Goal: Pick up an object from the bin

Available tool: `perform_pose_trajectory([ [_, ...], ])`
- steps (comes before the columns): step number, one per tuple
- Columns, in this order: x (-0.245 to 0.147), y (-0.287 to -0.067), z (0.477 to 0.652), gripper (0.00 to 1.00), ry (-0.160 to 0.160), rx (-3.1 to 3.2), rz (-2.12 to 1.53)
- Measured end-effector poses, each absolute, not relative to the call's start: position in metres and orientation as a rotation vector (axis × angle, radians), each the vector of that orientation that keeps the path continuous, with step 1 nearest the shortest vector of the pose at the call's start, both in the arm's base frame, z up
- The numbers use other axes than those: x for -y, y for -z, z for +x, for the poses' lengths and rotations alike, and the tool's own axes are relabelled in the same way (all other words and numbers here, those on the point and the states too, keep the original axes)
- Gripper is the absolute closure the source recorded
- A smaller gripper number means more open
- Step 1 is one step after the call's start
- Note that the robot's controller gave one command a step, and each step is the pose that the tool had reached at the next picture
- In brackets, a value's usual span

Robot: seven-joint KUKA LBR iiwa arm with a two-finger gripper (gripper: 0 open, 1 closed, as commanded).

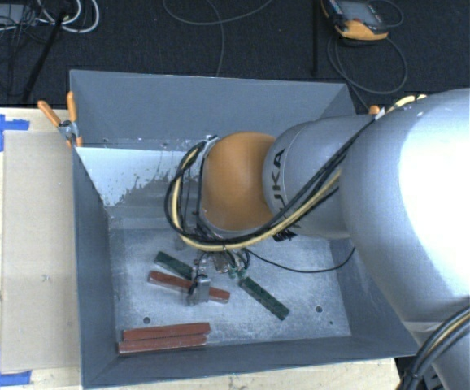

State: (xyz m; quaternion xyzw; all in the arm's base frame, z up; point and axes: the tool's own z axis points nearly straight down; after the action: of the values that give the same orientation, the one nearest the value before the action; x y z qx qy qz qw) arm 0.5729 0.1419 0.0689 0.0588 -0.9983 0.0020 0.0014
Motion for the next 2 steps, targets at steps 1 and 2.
perform_pose_trajectory([
  [1, -0.147, -0.069, 0.573, 1.0, 0.0, 3.135, 0.193],
  [2, -0.126, -0.07, 0.599, 1.0, -0.001, 3.017, 0.884],
])
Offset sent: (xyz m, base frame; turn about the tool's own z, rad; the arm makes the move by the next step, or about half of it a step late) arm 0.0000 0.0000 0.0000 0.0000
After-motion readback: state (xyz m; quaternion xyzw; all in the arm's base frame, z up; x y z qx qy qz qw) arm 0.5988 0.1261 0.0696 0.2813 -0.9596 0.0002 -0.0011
